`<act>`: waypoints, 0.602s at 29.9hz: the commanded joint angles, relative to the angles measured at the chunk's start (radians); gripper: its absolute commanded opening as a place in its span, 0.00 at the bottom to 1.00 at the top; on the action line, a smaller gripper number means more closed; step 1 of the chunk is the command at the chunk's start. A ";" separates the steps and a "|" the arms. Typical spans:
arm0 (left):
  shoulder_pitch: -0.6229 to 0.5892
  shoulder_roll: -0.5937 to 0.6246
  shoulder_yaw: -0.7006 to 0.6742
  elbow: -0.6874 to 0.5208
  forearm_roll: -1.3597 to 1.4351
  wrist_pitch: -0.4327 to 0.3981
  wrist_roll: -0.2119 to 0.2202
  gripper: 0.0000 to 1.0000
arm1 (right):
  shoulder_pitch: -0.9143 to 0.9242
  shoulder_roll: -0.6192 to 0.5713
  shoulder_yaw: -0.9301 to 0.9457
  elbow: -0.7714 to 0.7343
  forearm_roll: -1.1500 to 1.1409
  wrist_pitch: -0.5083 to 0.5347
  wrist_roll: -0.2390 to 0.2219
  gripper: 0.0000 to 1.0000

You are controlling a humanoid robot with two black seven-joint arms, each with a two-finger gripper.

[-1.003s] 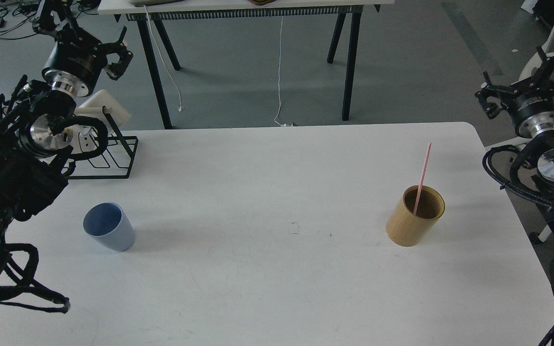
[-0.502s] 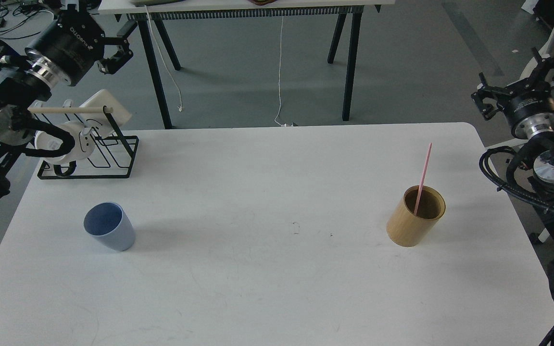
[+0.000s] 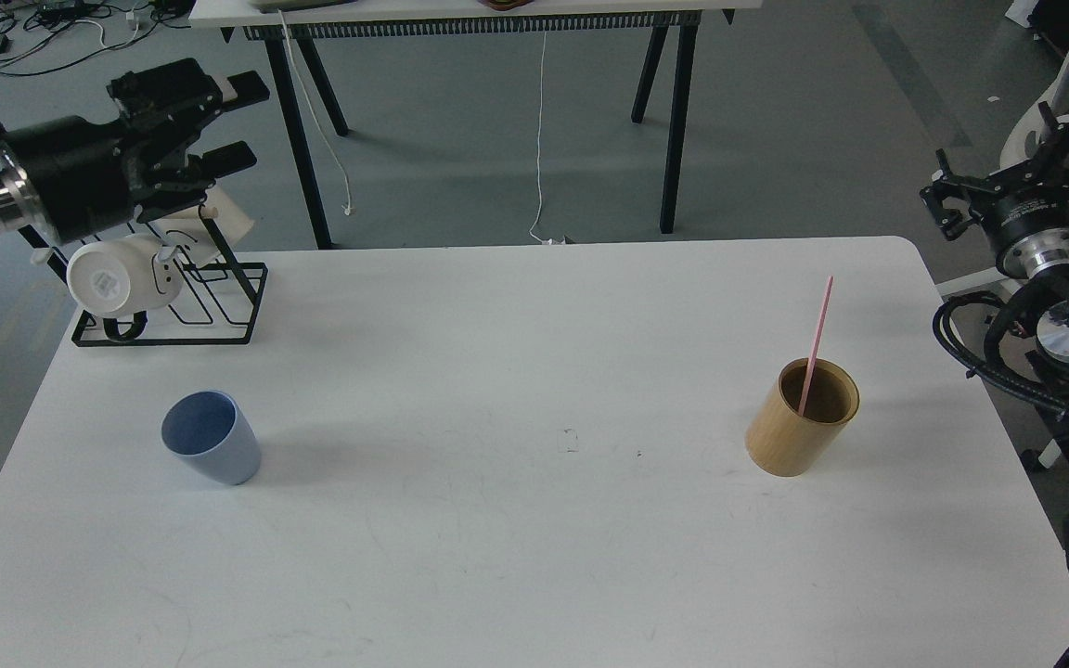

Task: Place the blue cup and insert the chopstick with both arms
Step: 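Move the left gripper down toward the blue cup, then grasp the blue cup with the left gripper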

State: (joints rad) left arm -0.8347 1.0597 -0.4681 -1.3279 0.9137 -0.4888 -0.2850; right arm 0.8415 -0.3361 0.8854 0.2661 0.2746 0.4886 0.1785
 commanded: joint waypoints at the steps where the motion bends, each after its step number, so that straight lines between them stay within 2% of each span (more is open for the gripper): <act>1: 0.042 0.054 0.000 -0.063 0.230 0.000 -0.002 0.90 | -0.001 0.008 0.001 -0.001 0.000 0.000 0.002 0.99; 7: 0.098 0.060 0.055 -0.062 0.554 0.097 -0.008 0.87 | -0.001 0.011 0.001 0.001 0.000 0.000 0.002 0.99; 9: 0.123 0.069 0.074 -0.062 0.621 0.125 -0.032 0.85 | -0.001 0.011 0.001 0.001 0.000 0.000 0.004 0.99; 11: 0.140 0.089 0.080 -0.062 0.666 0.142 -0.060 0.82 | -0.002 0.009 0.003 -0.001 0.000 0.000 0.004 0.99; 18: 0.198 0.088 0.080 -0.007 0.781 0.162 -0.065 0.70 | -0.027 0.005 0.012 -0.002 0.000 0.000 0.010 0.99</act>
State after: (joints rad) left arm -0.6517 1.1540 -0.3875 -1.3590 1.6637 -0.3372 -0.3489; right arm 0.8188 -0.3275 0.8943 0.2636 0.2746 0.4888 0.1877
